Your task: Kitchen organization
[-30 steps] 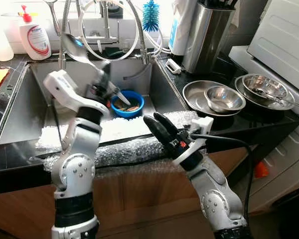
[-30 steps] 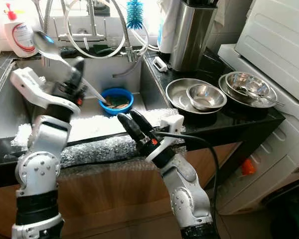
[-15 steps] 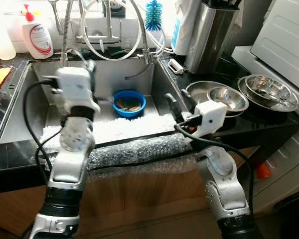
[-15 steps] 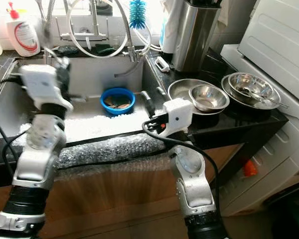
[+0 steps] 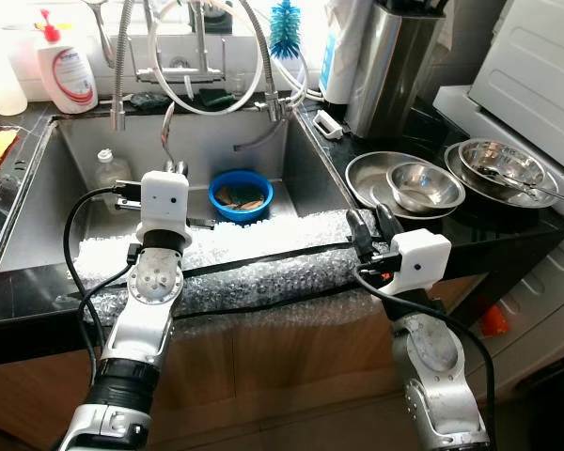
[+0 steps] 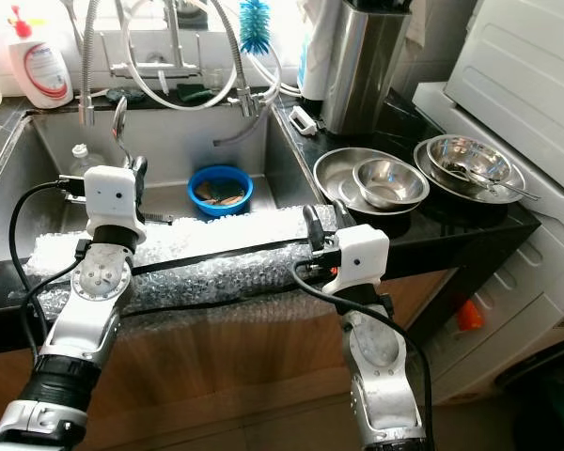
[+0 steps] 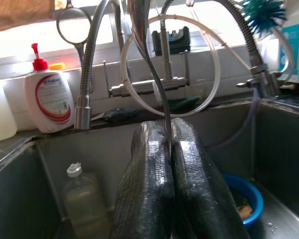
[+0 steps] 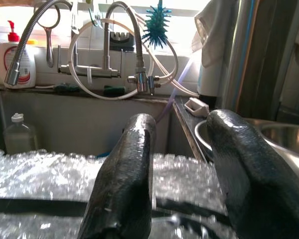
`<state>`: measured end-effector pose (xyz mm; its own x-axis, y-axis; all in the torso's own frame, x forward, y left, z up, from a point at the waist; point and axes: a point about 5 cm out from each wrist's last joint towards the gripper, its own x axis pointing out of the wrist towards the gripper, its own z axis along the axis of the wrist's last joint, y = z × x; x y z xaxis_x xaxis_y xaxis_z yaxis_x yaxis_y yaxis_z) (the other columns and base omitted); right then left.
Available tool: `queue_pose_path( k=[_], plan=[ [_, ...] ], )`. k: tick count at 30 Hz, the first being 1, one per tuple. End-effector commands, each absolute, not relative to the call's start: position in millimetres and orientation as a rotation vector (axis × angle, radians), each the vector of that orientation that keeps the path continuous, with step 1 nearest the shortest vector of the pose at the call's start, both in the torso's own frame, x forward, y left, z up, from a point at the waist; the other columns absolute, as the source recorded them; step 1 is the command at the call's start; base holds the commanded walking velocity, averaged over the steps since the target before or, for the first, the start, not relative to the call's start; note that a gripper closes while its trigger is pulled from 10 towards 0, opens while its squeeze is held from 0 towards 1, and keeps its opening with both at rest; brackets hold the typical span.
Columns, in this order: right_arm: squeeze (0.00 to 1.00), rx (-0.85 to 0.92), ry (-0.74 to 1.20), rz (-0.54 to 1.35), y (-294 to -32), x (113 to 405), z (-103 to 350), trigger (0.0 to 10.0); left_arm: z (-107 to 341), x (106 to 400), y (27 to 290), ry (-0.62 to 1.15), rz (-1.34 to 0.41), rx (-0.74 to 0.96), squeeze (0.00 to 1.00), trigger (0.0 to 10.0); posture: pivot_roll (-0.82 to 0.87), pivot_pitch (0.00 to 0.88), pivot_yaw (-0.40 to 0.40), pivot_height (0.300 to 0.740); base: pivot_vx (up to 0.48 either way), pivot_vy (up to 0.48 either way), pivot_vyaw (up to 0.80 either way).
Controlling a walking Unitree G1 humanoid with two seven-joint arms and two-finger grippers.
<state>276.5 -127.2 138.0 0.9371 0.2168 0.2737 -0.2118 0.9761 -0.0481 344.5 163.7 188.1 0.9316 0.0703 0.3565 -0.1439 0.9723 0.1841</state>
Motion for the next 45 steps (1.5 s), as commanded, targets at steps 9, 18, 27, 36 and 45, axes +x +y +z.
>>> queue_pose_path(
  k=[9, 18, 27, 36, 45],
  plan=[
    [0.0, -0.021, -0.302, 0.235, -119.4, 273.4, 139.8, 10.0, 184.4, 371.8, 171.9, -0.255, 0.129, 0.221, 0.0, 10.0, -0.03, 0.0, -0.049, 0.74, 0.0, 0.0, 0.0],
    [0.0, -0.022, -0.295, 0.257, -114.8, 275.4, 139.5, 10.0, 167.7, 376.7, 174.7, -0.137, 0.083, 0.232, 0.69, 10.0, -0.03, 0.0, -0.052, 0.74, 0.0, 0.0, 0.0],
    [0.0, -0.022, -0.283, 0.264, -112.9, 277.3, 138.5, 10.0, 168.0, 376.5, 171.7, -0.146, 0.067, 0.211, 1.0, 10.0, -0.02, 0.0, -0.058, 0.74, 0.0, 0.0, 0.0],
    [0.0, -0.02, -0.28, 0.265, -112.2, 279.3, 138.8, 10.0, 169.4, 376.4, 170.1, -0.162, 0.065, 0.202, 1.0, 10.0, -0.02, 0.0, -0.062, 0.74, 0.0, 0.0, 0.0],
    [0.0, -0.017, -0.287, 0.256, -113.1, 281.2, 141.6, 10.0, 222.8, 358.5, 165.2, -0.538, 0.088, 0.167, 0.0, 10.0, -0.02, 0.0, -0.063, 0.74, 0.0, 0.0, 0.0]
  ],
)
